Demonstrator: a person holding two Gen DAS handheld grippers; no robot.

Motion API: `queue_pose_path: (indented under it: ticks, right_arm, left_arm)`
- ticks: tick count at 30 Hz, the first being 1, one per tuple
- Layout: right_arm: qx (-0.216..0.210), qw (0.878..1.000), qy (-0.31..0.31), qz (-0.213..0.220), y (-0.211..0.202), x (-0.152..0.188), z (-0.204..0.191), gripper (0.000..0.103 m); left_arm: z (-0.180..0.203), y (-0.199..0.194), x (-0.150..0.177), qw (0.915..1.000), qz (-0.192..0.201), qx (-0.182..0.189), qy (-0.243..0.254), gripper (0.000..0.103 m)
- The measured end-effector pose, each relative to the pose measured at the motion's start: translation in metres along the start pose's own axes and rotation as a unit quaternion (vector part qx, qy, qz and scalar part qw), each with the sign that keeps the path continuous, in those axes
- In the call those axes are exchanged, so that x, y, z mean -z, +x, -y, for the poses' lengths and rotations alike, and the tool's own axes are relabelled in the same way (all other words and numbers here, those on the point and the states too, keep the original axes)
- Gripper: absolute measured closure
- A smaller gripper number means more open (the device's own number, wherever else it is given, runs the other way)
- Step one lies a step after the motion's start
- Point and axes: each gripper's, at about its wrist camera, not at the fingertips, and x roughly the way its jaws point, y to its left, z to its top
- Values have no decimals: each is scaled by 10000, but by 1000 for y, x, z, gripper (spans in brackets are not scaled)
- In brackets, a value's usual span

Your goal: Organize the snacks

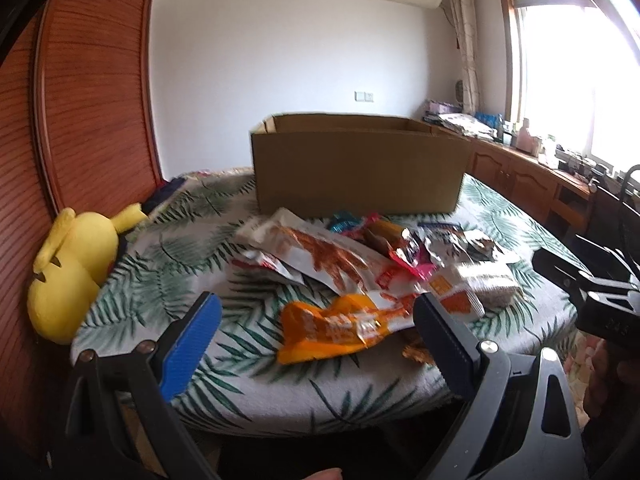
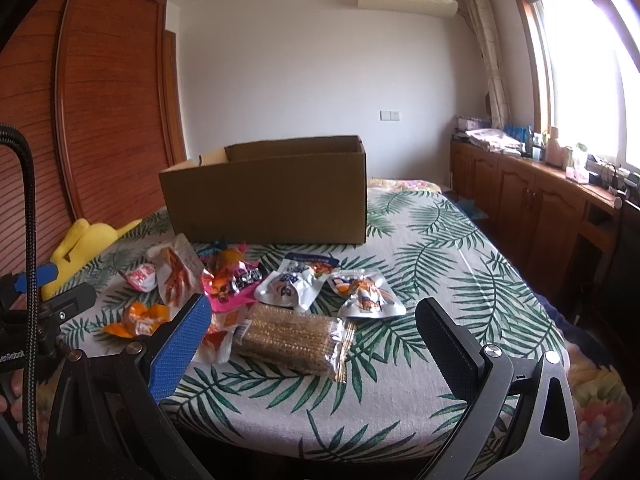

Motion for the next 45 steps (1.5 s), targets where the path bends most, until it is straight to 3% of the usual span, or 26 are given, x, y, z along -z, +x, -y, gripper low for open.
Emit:
queue_pose_path:
  ticks: [9,18,25,33,38,45]
  right_arm:
    - [-119,9993,-116,-337,14,8,8,0]
    - [-348,9969,-130,-700,27,13,12,4]
    - [-374,9960,-144,-794,29,14,15,4]
    - [-518,9940,-220,-941,40,16,15,6]
    - [-711,9914,-153,-1092,53,18,16,10]
    - [-821,9894,-108,-1190,67,17,9,10]
  left_arm:
    - [25,10,15,9974,-398,564,195,11]
    - [40,16,22,9916,-708,1054,231,33]
    - [47,36,23,9872,-1022,1209,217,47]
    - [48,51,17,9875,-1047,1160,228,48]
    - [45,53,15,9867,-1036,1242,175,78]
    - [40,51,14,9852,-1047,1356,102,80]
